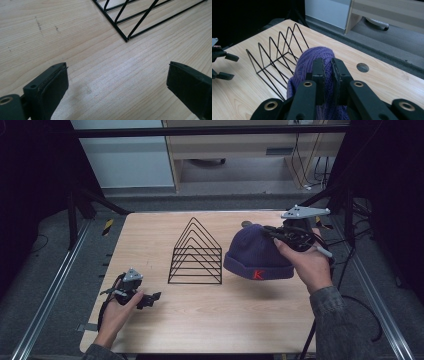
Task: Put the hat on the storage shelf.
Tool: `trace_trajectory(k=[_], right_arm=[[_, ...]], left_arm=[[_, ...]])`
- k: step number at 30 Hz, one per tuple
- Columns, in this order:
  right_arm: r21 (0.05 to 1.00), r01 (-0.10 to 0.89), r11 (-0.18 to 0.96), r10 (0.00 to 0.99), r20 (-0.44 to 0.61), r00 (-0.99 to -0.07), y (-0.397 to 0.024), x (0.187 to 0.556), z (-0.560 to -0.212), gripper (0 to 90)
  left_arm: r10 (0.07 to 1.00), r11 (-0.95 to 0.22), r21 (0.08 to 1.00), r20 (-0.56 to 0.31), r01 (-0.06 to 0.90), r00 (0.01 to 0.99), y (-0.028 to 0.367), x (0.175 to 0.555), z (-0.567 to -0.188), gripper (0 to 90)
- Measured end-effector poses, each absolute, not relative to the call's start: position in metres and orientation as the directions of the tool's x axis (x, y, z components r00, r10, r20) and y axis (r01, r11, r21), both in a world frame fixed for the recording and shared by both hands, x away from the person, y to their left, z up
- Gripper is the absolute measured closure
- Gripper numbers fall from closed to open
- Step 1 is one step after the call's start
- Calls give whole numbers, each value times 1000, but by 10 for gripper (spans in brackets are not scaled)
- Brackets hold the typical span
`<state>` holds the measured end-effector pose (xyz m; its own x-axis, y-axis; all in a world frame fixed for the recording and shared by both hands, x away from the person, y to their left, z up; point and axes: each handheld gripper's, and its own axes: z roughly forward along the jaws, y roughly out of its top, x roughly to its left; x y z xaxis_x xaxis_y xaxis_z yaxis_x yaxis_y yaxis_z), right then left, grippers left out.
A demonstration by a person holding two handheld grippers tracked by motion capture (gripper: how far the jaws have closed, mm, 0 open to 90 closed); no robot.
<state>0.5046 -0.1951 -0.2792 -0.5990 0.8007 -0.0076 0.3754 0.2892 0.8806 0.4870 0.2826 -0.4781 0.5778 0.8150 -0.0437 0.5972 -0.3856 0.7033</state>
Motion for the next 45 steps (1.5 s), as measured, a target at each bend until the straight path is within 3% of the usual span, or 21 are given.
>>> trace_trajectory(k=[11, 19, 27, 45], right_arm=[[886, 364, 287, 798, -11, -603, -192, 507, -267, 817], [898, 346, 272, 801, -12, -599, -184, 516, -240, 817], [917, 303, 260, 791, -22, -611, -166, 530, -213, 817], [939, 248, 239, 766, -26, -642, -121, 551, -176, 818]], left_arm=[[831, -339, 749, -45, 569, 554, 286, 484, -465, 44], [829, -272, 834, -50, 480, 557, 286, 486, -414, 46], [803, -321, 851, 12, 416, 596, 273, 499, -362, 62], [759, -266, 884, -54, 384, 649, 243, 534, -318, 74]])
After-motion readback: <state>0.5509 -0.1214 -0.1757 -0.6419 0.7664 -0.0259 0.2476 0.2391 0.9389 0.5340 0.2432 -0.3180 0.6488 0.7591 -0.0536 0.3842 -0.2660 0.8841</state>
